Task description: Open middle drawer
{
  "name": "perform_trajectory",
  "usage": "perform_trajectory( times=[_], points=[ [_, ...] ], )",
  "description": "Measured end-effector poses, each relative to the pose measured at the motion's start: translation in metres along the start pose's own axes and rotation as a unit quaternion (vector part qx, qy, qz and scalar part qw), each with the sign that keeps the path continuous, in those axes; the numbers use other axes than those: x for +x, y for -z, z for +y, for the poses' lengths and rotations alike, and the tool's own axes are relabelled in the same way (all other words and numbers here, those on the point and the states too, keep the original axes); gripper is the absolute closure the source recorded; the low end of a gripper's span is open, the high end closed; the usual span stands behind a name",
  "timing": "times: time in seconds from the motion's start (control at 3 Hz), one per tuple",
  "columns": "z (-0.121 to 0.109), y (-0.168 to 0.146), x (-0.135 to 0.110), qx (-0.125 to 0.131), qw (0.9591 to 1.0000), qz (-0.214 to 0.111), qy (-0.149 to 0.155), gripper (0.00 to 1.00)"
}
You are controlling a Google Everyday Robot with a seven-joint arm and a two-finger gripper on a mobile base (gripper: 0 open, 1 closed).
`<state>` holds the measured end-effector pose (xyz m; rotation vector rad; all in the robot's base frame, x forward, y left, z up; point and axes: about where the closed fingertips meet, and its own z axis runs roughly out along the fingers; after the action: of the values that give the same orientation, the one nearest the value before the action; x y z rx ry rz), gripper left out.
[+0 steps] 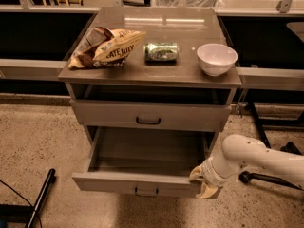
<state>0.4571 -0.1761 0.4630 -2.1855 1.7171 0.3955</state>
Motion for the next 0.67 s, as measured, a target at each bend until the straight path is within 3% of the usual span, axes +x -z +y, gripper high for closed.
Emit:
perform_trajectory(
  times=[0.33,0.67],
  points=[
    [-0.017,0.024,-0.005,0.029,0.9995,0.007,0.013,0.54],
    [-0.051,0.029,0.0,0.046,0.9988,0.008,0.011,0.72]
  ],
)
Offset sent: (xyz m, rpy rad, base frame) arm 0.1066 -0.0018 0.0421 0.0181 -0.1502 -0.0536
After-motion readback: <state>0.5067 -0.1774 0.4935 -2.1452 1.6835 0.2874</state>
